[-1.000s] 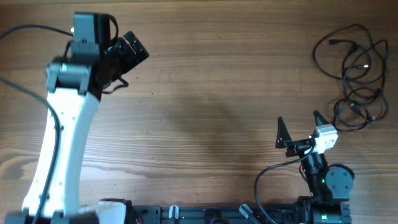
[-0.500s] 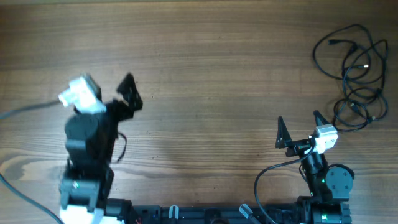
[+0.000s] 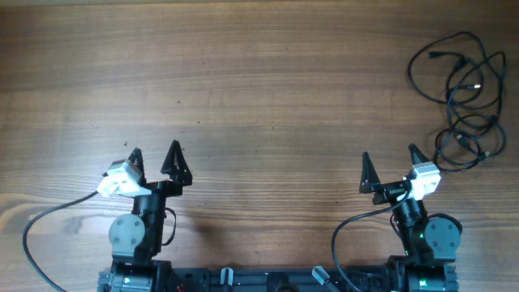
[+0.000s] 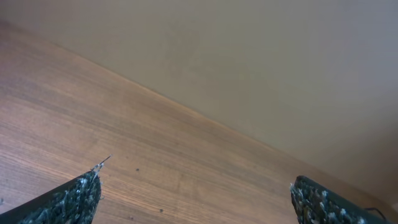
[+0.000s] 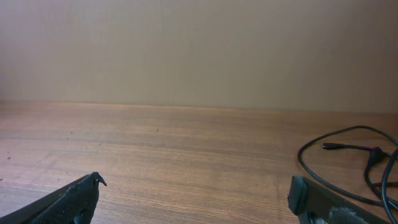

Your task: Untangle cables

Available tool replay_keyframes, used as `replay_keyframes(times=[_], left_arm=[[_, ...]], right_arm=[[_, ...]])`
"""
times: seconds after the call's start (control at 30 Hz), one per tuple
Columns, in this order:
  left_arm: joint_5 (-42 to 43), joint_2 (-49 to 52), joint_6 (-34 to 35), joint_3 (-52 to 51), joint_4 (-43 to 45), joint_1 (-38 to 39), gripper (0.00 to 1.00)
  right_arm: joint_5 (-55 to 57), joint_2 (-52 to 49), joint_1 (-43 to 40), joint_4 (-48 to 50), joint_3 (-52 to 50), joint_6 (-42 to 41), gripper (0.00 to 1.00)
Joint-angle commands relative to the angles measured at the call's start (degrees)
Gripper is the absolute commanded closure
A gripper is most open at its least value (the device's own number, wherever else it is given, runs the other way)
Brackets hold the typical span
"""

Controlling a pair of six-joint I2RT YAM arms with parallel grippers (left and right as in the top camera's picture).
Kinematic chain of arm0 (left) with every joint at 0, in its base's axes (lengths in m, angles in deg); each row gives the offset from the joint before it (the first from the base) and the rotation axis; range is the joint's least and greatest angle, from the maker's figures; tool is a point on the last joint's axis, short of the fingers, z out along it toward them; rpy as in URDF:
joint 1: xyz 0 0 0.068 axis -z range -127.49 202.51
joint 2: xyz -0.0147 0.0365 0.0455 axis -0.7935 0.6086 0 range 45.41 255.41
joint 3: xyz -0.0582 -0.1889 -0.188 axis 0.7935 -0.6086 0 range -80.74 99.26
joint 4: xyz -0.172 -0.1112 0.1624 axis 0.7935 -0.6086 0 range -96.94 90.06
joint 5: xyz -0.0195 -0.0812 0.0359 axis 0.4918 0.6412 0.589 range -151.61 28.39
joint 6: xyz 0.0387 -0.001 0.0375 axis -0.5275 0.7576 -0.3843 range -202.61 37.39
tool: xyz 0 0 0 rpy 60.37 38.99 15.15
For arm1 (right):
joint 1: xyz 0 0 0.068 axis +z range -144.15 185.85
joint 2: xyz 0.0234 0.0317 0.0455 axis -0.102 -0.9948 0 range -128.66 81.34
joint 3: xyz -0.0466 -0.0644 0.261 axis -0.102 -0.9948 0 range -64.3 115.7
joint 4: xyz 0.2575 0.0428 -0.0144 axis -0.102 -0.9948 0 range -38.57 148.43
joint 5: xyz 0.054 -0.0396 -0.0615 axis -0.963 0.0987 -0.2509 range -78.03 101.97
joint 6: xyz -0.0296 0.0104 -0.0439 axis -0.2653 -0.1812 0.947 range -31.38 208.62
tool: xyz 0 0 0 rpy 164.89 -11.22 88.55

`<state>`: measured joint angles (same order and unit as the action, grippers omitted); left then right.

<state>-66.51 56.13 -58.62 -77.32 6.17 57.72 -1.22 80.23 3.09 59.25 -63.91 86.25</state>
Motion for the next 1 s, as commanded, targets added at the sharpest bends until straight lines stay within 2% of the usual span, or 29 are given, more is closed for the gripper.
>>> replay_keyframes(times=[0.0, 0.23, 0.97], left_arm=[[-1.0, -3.6, -1.3, -2.9, 0.3, -0.7, 0.0], [-1.0, -9.9, -1.3, -3.1, -9.9, -1.0, 0.0], [-1.0, -10.4, -1.3, -3.1, -9.7, -1.0, 0.0]], right_arm=[[0.8, 0.6, 0.3, 0.1, -0.1, -0.8, 0.0], [0.8, 0.6, 0.3, 0.1, -0.1, -0.8, 0.0], [0.8, 0.6, 0.3, 0.1, -0.1, -0.8, 0.0]])
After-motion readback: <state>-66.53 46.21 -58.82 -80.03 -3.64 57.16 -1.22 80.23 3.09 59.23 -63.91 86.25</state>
